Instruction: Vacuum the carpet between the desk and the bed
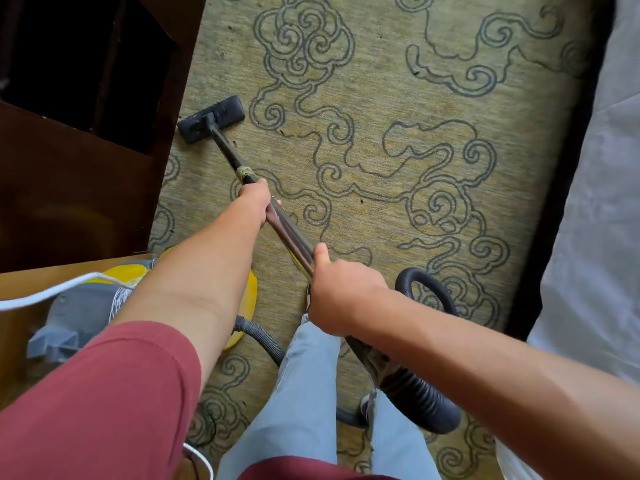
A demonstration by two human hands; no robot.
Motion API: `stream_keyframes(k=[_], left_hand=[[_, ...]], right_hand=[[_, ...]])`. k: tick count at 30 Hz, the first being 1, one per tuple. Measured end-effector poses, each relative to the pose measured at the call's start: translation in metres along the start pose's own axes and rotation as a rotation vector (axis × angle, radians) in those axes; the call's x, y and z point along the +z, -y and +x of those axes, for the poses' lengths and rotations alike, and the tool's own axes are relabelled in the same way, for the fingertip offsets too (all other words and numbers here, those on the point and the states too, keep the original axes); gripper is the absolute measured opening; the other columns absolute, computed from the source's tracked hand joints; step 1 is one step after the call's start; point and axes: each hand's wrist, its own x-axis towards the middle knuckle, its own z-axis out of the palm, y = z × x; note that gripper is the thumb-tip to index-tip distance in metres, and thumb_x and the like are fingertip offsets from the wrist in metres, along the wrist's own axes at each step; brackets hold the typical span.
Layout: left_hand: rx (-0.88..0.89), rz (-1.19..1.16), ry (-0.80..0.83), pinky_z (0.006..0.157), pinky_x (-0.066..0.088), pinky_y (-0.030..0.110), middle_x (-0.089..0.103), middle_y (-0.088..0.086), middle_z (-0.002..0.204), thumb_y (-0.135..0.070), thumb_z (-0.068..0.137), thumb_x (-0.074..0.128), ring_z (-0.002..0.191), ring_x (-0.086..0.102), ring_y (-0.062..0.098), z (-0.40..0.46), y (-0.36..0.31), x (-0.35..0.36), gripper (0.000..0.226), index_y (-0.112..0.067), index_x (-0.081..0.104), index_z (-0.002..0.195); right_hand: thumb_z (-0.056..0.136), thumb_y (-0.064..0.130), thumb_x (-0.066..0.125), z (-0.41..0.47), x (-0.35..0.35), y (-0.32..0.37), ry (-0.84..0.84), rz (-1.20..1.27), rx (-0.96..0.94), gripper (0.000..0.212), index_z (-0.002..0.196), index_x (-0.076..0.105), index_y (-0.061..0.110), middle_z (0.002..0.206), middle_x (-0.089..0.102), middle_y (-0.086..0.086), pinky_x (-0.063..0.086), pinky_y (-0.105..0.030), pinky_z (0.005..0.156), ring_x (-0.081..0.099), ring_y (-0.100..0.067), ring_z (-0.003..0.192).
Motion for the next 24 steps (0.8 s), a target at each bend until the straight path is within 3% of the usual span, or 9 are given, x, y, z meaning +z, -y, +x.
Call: stream_keyframes(k=[3, 6, 8, 10, 15, 18, 21, 22, 24], left_hand=[[-0.008, 0.012, 0.009, 0.104, 0.052, 0.048, 0.071, 0.011, 0.120, -0.044, 0.103, 0.045, 0.110, 0.068, 0.031, -0.004, -0.007, 0.004, 0.046, -0.009, 0.056, 0.130], [-0.029, -0.006, 0.035, 0.105, 0.051, 0.046, 0.070, 0.009, 0.125, -0.040, 0.103, 0.043, 0.111, 0.067, 0.029, -0.020, -0.005, 0.015, 0.039, -0.008, 0.056, 0.122], [-0.032, -0.001, 0.053, 0.108, 0.049, 0.046, 0.067, 0.011, 0.129, -0.038, 0.103, 0.043, 0.118, 0.065, 0.030, -0.036, 0.004, 0.025, 0.044, -0.008, 0.055, 0.131], [-0.037, 0.002, 0.070, 0.110, 0.047, 0.046, 0.064, 0.011, 0.133, -0.038, 0.104, 0.043, 0.123, 0.062, 0.031, -0.056, 0.018, 0.035, 0.046, -0.007, 0.053, 0.136], [-0.031, 0.100, 0.126, 0.109, 0.047, 0.041, 0.059, 0.013, 0.108, -0.034, 0.104, 0.048, 0.112, 0.059, 0.030, -0.122, 0.059, 0.062, 0.034, -0.005, 0.050, 0.120], [-0.020, 0.171, 0.177, 0.112, 0.045, 0.044, 0.061, 0.017, 0.123, -0.035, 0.103, 0.051, 0.117, 0.061, 0.032, -0.160, 0.088, 0.086, 0.045, -0.002, 0.051, 0.133], [-0.029, 0.259, 0.238, 0.097, 0.047, 0.032, 0.055, 0.013, 0.085, -0.025, 0.106, 0.039, 0.072, 0.056, 0.025, -0.198, 0.120, 0.108, 0.031, -0.003, 0.051, 0.088], [-0.030, 0.280, 0.223, 0.096, 0.047, 0.031, 0.052, 0.013, 0.085, -0.024, 0.106, 0.038, 0.074, 0.054, 0.024, -0.208, 0.131, 0.115, 0.032, -0.004, 0.047, 0.083], [-0.029, 0.321, 0.210, 0.103, 0.047, 0.034, 0.051, 0.014, 0.098, -0.024, 0.107, 0.038, 0.095, 0.051, 0.024, -0.229, 0.155, 0.132, 0.027, -0.003, 0.047, 0.093]], right_hand=[[0.087, 0.014, 0.056, -0.005, -0.011, -0.005, -0.032, -0.043, -0.001, 0.093, 0.161, -0.001, 0.013, 0.079, 0.045, -0.002, 0.029, -0.034, 0.052, 0.044, -0.027, 0.073], [0.089, 0.018, 0.055, -0.018, -0.019, -0.019, -0.059, -0.087, -0.003, 0.091, 0.161, 0.001, 0.014, 0.094, 0.052, -0.004, 0.037, -0.036, 0.064, 0.047, -0.030, 0.082], [0.090, 0.020, 0.054, -0.034, -0.020, -0.033, -0.050, -0.112, -0.010, 0.090, 0.162, 0.001, 0.013, 0.103, 0.056, -0.007, 0.039, -0.037, 0.068, 0.047, -0.030, 0.083], [0.088, 0.019, 0.053, -0.054, -0.019, -0.048, -0.049, -0.133, -0.004, 0.088, 0.161, 0.003, 0.013, 0.096, 0.051, -0.006, 0.039, -0.038, 0.067, 0.047, -0.030, 0.083], [0.086, 0.018, 0.053, -0.107, -0.005, -0.088, -0.012, -0.152, 0.013, 0.079, 0.157, 0.020, 0.013, 0.078, 0.040, -0.001, 0.039, -0.036, 0.059, 0.049, -0.029, 0.080], [0.087, 0.020, 0.052, -0.144, 0.006, -0.118, -0.025, -0.159, 0.018, 0.069, 0.152, 0.031, 0.014, 0.094, 0.053, -0.006, 0.042, -0.037, 0.068, 0.054, -0.032, 0.087], [0.089, 0.022, 0.052, -0.184, 0.021, -0.147, -0.020, -0.173, 0.033, 0.064, 0.150, 0.035, 0.014, 0.105, 0.056, -0.007, 0.041, -0.035, 0.070, 0.052, -0.030, 0.087], [0.089, 0.022, 0.052, -0.197, 0.027, -0.156, -0.016, -0.181, 0.042, 0.062, 0.149, 0.037, 0.014, 0.100, 0.053, -0.006, 0.041, -0.035, 0.070, 0.051, -0.029, 0.086], [0.090, 0.022, 0.052, -0.225, 0.043, -0.176, 0.003, -0.180, 0.056, 0.058, 0.147, 0.039, 0.013, 0.095, 0.049, -0.006, 0.042, -0.036, 0.070, 0.051, -0.030, 0.086]])
